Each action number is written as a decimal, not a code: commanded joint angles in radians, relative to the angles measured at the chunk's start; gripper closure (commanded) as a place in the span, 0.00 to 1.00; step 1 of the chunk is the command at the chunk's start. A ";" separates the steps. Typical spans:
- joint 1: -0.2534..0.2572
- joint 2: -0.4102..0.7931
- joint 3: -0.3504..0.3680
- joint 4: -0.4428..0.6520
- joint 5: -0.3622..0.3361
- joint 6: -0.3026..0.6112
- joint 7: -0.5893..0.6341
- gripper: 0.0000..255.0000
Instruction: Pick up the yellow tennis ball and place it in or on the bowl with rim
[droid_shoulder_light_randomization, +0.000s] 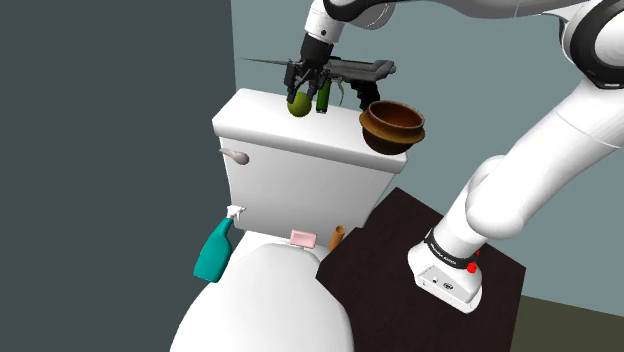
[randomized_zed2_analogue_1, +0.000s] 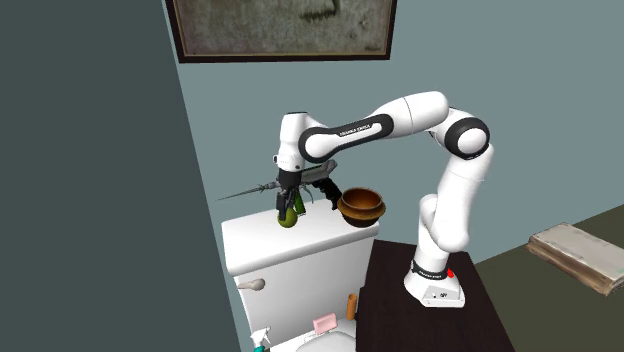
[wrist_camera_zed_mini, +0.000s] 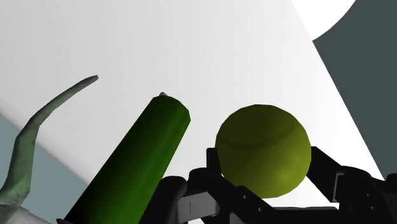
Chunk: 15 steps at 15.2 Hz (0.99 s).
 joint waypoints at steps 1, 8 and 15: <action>-0.001 0.003 -0.001 -0.004 0.000 -0.001 0.000 1.00; -0.001 0.004 -0.001 -0.007 0.000 0.002 -0.001 1.00; -0.003 -0.005 -0.003 0.077 -0.008 -0.089 0.017 1.00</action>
